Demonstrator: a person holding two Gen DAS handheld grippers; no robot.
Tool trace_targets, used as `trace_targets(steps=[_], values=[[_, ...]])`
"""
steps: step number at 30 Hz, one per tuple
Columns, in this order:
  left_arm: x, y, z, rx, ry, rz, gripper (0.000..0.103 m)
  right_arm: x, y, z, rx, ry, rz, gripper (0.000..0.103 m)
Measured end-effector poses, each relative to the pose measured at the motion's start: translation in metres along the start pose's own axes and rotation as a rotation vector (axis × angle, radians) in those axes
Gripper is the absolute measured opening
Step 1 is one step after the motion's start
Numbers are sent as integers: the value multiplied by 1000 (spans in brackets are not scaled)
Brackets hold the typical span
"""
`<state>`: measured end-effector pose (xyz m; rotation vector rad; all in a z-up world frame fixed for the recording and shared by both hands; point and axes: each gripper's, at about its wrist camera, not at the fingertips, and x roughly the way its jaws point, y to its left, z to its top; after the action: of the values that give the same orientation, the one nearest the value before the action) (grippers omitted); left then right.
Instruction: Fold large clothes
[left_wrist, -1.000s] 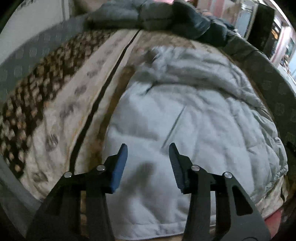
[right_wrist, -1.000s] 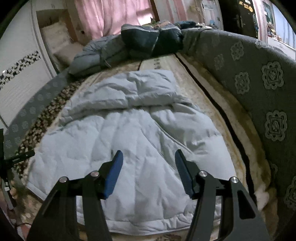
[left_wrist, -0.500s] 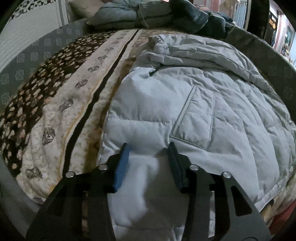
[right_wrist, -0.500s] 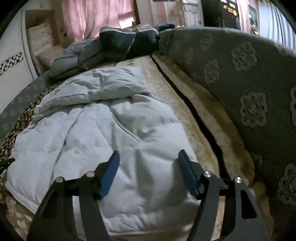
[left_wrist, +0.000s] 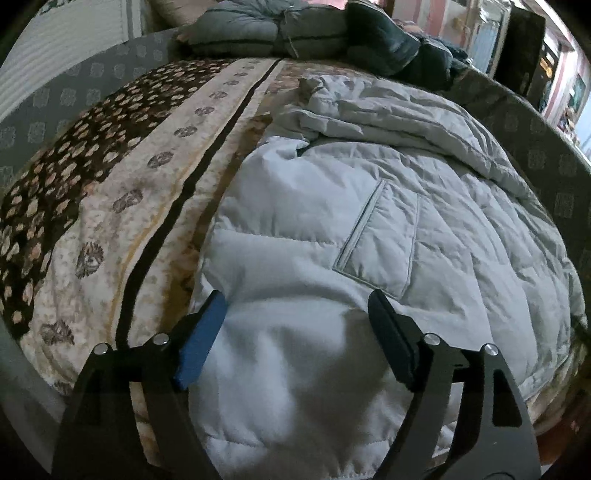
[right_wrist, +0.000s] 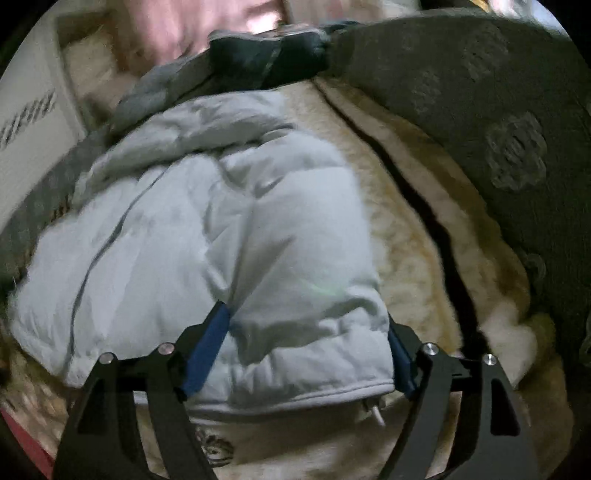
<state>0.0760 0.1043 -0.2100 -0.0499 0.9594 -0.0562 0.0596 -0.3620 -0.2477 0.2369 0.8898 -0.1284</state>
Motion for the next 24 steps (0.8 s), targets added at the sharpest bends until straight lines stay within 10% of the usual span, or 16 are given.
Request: trace_targets(steps=[7,24], values=[[-6,7,-1,-1,-6,36,82,5,9,4,-59,0,-54,54],[7,4,-34,50,107,-44,87,4,2,4,29,13,-48,66]])
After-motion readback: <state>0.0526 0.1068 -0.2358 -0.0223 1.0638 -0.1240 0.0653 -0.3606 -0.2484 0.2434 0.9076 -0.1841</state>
